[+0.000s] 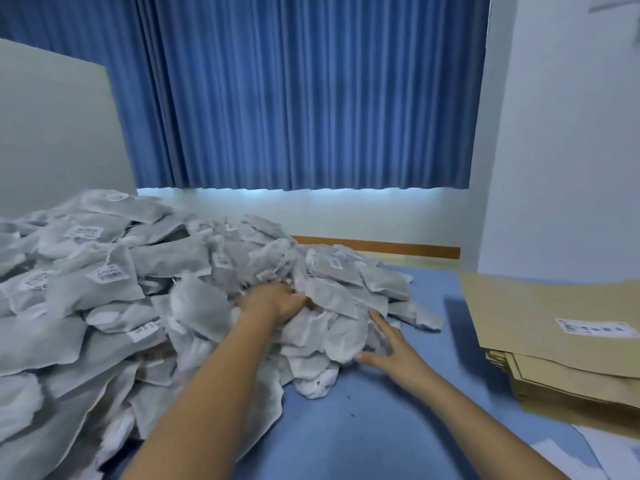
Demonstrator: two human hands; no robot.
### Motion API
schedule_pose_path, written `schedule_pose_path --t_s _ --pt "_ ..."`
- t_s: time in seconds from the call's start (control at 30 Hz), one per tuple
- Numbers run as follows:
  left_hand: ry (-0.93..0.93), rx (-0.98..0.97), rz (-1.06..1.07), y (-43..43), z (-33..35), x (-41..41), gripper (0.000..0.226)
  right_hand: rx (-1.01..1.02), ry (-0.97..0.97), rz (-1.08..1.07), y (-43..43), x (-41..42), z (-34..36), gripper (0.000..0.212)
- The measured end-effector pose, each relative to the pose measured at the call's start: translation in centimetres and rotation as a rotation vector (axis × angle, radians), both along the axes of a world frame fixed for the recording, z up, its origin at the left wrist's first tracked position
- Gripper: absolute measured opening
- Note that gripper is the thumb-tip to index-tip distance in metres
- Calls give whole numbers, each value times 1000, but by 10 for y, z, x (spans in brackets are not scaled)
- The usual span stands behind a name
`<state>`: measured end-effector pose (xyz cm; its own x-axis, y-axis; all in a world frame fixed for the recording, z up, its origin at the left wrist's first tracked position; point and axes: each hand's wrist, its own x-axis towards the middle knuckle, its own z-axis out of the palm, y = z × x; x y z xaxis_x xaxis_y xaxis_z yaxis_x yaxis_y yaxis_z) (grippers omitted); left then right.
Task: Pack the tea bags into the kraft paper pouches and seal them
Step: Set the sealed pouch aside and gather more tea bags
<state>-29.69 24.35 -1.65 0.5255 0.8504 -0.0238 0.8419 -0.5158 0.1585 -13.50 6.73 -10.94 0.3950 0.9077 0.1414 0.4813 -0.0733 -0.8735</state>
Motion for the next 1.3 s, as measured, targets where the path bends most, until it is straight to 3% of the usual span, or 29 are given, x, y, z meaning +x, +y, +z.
schedule_pose_path --t_s 0.07,0.17,0.27,0.33,0.4,0.5,0.6,0.7,0.83,0.93,1.0,1.07,1.17,1.3 --pt "-75 -41 -38 -14 -2 -2 60 77 95 39 -3 -9 5 94" --pt "-238 -80 -126 -46 -3 -18 53 29 -52 68 -20 -25 11 90" --pt "-447 -192 -254 -93 -1 -35 44 -127 -261 29 -37 -42 19 56" --pt "-473 -150 -375 -123 -3 -43 35 -277 -410 -16 -46 -58 27 33" --pt "-426 8 -421 -146 -11 -51 40 -365 -478 -88 -54 -75 34 48" --pt "-301 391 -169 -163 -13 -76 46 -356 -534 -74 -65 -103 45 51" --pt "-231 577 254 -163 0 -125 55 -413 -465 -84 -73 -124 52 53" --pt "-317 542 609 -167 16 -184 60 -426 -352 -154 -81 -145 55 68" --pt "-356 600 729 -202 7 -251 62 -267 -394 -245 -84 -173 49 99" --pt "-357 391 945 -225 -26 -293 62 -136 -326 -155 -79 -190 45 104" --pt "-343 97 940 -230 -52 -293 62 -176 -320 -110 -75 -196 43 104" --pt "-318 -21 854 -231 -76 -277 62 -223 -332 -72 -73 -198 39 99" --pt "-257 73 761 -223 -88 -253 55 -278 -355 -8 -74 -196 30 86" --pt "-381 150 524 -220 -93 -213 48 -311 -428 33 -78 -198 13 79"
